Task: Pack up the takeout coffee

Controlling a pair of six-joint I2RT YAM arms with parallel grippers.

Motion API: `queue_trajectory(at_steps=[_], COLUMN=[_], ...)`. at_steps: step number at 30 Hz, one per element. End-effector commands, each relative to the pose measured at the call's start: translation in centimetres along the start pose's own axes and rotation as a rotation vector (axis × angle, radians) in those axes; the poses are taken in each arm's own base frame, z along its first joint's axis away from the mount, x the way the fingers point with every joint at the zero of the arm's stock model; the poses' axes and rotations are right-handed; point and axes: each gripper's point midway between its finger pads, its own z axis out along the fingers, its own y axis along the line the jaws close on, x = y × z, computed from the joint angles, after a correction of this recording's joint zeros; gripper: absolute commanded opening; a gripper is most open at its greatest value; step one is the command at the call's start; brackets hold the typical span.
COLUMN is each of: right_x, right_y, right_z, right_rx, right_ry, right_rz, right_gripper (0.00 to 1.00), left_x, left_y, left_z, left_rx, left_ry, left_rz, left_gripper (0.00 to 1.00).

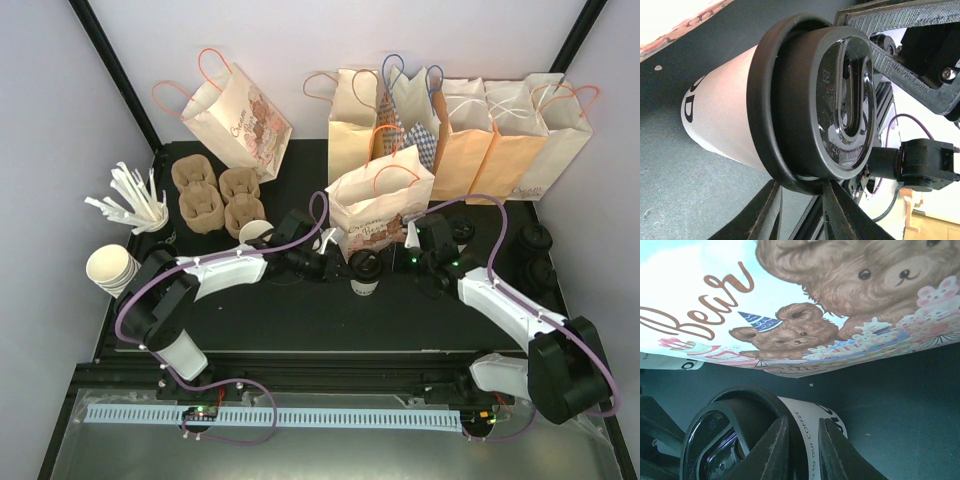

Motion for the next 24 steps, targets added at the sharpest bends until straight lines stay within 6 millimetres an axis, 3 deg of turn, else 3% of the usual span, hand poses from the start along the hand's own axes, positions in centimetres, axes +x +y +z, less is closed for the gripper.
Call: queue_trajectory(at_steps=[1,12,17,21,24], right_x=[5.9,9.5,10.0,9.5,8.5], right_y=[-2.2,-3.6,-3.7,-3.1,-2.4], right_z=[1.2,2.0,2.0,1.4,0.4], right_rx=[0.029,0.013,0.002,-0.01,-0.012], right_ry=[0.177,0.241,0.242,0.224,0.201], right_rz=[0.035,0.077,0.093,0.089,0.083], right_gripper=[0.2,0.19,0.18,0.18,0.18], left_x=[1.0,3.2,3.6,3.4,2.4], left_y=[3.3,6.2,7.1,6.7,5.1], left_z=[1.2,2.7,2.8,2.6,2.0], left_rx=[-0.097,-0.157,-0.191,-0.187,-0.156], left_ry=[0.032,0.073,0.077,0.069,0.049], left_rz=[-0.045,-0.085,-0.095,-0.085,-0.055], left_gripper=[0.25,0.24,0.24,0.24,0.26])
